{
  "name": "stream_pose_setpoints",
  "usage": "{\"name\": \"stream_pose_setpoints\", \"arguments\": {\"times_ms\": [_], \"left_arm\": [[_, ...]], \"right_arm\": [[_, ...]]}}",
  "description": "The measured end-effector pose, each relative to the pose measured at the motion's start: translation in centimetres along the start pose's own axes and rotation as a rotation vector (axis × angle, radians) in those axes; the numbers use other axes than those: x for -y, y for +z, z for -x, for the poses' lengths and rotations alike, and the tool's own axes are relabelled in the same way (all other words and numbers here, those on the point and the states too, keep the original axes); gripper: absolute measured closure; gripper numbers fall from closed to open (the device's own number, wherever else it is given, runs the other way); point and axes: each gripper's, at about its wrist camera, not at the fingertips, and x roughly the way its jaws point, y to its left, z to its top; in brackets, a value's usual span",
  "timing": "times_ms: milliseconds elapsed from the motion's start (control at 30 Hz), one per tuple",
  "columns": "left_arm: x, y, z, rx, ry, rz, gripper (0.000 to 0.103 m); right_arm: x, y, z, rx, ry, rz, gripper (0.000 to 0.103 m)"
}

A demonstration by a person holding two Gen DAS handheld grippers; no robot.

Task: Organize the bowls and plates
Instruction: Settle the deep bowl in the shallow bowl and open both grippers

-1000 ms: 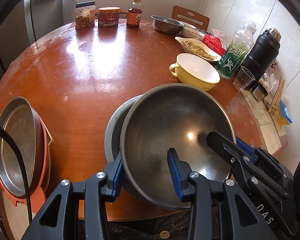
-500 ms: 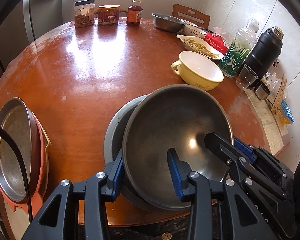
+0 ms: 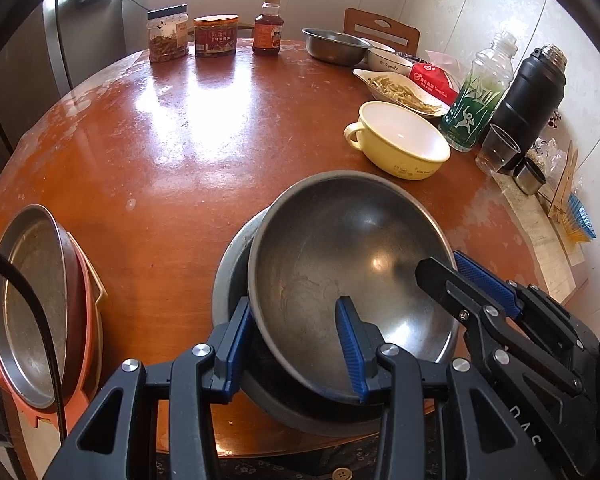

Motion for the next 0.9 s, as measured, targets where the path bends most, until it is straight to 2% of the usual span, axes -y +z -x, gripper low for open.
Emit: {"name": "stream_pose_setpoints", "arguments": {"times_ms": [333, 500, 733, 800, 900], "left_arm": [[-0.1, 0.0, 0.1, -0.001, -0.019, 0.006, 0.062], [-0.4, -0.1, 0.4, -0.002, -0.037, 0.014, 0.062], [-0.4, -0.4, 0.7, 0.0, -0.037, 0.009, 0.062], [-0.5, -0.4, 0.9, 0.005, -0.035, 0.008, 0.062], [-0.6, -0.5, 1.2, 0.009, -0.037, 0.007, 0.062]], "right_arm": [[0.0, 0.0, 0.0, 0.001, 0.005, -0.007, 0.076], [0.1, 0.0, 0.4, 0.015, 0.008, -0.015, 0.068], [0.3, 0.0, 0.7, 0.017, 0.027, -0.034, 0.065], [0.5, 0.1, 0.8, 0.021, 0.027, -0.041, 0.058], [0.7, 0.2, 1.1, 0.026, 0.042, -0.056, 0.054]]}}
